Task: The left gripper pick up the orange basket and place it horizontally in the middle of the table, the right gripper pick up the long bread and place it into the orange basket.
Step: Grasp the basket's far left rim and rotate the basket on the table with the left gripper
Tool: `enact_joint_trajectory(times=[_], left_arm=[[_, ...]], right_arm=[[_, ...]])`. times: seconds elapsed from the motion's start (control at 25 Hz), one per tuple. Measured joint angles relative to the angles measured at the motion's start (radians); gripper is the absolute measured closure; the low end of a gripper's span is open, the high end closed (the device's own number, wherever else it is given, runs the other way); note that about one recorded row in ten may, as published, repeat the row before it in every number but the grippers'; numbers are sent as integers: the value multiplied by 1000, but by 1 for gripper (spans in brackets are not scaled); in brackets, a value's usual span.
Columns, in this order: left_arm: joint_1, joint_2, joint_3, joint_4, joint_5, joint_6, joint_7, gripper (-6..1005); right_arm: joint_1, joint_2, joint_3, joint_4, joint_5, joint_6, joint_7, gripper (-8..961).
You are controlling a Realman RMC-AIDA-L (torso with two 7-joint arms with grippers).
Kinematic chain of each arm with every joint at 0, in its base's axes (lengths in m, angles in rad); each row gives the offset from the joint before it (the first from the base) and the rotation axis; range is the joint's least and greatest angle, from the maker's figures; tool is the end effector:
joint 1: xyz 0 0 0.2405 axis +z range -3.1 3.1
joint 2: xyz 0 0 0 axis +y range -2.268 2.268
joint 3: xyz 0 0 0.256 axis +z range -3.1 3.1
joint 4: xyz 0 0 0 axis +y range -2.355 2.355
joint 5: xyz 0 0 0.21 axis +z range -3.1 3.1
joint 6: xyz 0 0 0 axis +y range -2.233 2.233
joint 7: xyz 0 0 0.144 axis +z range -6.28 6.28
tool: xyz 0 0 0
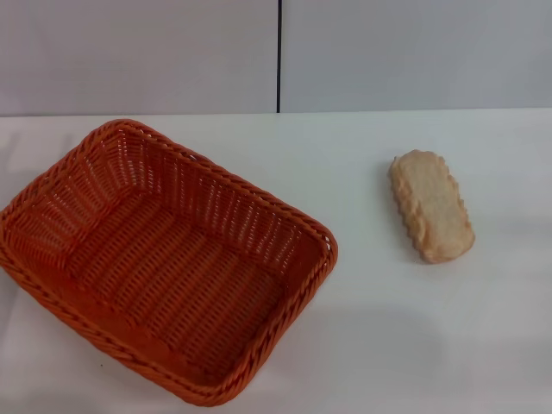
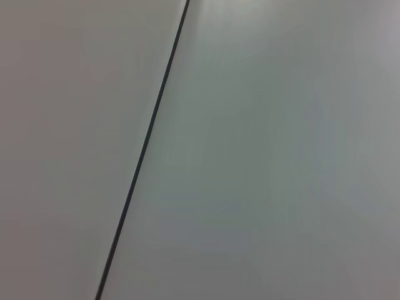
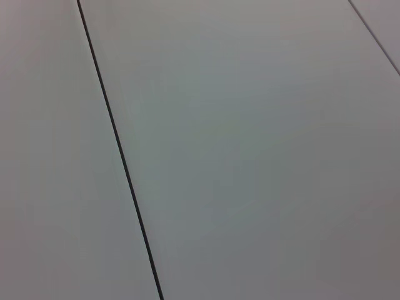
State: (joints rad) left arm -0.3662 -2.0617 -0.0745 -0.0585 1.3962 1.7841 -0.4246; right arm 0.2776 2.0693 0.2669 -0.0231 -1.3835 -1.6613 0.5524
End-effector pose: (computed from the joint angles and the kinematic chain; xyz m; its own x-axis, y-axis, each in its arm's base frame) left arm -0.3211 0.2700 0.0560 0.4321 -0.4788 0.7642 0.8115 -0.1632 -0.5610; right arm 0.3780 0.2405 0.0834 0.4525 0.4348 -0.7786 -0.8829 0.0957 -0.4597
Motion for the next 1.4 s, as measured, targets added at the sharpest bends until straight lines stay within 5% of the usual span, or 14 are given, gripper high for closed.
enact_joint_trajectory(times=[0.56, 0.68, 0.76, 0.84, 1.0, 1.04, 1.12, 1.16, 1.28, 1.4], left_arm=[[-8, 0, 16, 31, 4, -3, -3, 186], [-7, 4, 70, 110, 7, 2, -115, 190], [-8, 6, 105, 201, 9, 3, -247, 192], [-11, 23, 210, 425, 9, -2, -561, 194], [-13, 38, 287, 532, 10, -15, -705, 198], [-14, 80, 469, 714, 21, -66, -915, 199], [-17, 115, 596, 849, 66, -115, -1080, 201], [-17, 115, 596, 849, 66, -115, -1080, 202], [-43, 137, 683, 1032, 207, -150, -1268, 205], [-117, 123, 726, 1244, 506, -150, -1463, 208]], right_arm=[[0, 0, 1, -17, 5, 35, 60, 261], [1, 0, -1, -23, 3, 37, 84, 261], [1, 0, -3, -24, 2, 38, 92, 261], [-1, 0, -4, -24, 1, 38, 94, 261], [-8, 0, -5, -25, 1, 39, 99, 261], [-9, 0, -5, -25, 1, 39, 100, 261], [-11, 0, -5, -25, 1, 39, 100, 261], [-11, 0, -5, -25, 1, 39, 100, 261], [-12, 0, -4, -25, 0, 39, 101, 261], [-12, 1, -5, -24, 0, 39, 101, 261]])
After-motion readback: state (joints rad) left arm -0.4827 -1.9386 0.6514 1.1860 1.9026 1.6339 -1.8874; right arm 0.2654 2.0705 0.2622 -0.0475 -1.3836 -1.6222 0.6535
